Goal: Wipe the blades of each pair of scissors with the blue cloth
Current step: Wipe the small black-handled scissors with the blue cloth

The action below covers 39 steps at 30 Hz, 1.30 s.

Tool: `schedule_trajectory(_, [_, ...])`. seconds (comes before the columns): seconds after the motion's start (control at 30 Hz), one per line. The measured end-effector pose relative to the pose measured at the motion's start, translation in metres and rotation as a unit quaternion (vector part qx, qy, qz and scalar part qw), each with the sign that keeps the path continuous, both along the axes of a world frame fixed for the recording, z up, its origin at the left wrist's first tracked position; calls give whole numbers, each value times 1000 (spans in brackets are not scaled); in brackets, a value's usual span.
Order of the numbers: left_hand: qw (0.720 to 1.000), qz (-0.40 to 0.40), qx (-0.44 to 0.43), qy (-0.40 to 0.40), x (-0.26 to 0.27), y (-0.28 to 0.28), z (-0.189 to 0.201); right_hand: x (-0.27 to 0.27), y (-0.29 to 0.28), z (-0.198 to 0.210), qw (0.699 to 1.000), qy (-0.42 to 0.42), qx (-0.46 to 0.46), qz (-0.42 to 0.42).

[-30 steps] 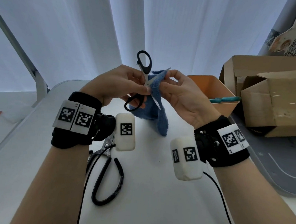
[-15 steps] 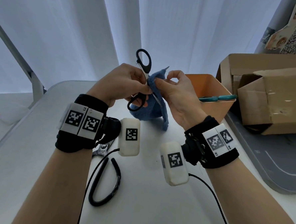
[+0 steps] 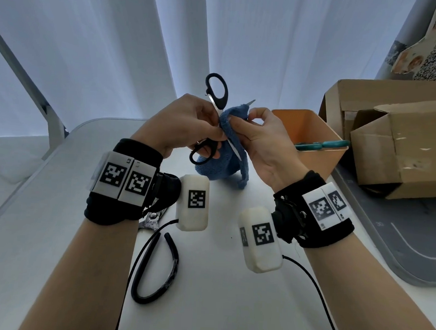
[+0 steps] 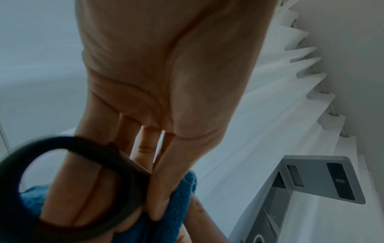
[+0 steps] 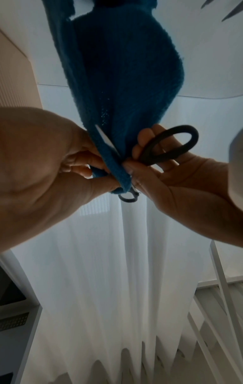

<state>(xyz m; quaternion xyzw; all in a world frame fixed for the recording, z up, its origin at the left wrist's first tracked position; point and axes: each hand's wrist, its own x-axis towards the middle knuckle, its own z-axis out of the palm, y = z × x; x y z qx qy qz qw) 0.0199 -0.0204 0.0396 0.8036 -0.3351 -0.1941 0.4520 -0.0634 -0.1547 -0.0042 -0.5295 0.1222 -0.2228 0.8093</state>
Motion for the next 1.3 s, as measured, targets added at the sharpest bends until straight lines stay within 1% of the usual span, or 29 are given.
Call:
schedule_trajectory(0.17, [1000,15,-4,6,2,2,-1,0,-2,1,1000,5,-12,6])
schedule_trajectory(0.3, [1000,2,1,4,2,1,-1,3,1,-1,1000,6,-21,2])
schedule_trajectory(0.43, [1000,-3,3,2,2,0,-2,1,0,0,1000,6,0,7])
schedule_trajectory(0.53, [1000,9,-3,9,3,1,-2,0,-2,1,1000,4,-2,13])
schedule_trajectory(0.67, [1000,-10,5,6,2,1,-3,2,1,0,1000,7,-8,9])
schedule_trajectory(0.9, [1000,-2,2,7,3,2,-2,-1,-3,2,1000,6,-6,15])
schedule_trajectory(1.13, [1000,-17,1,1,1,-1,-4,0,0,0,1000,-3,18,5])
schedule_trajectory(1.3, [1000,-19,-4,0,2,0,-4,2,2,-1,1000,11,9,-7])
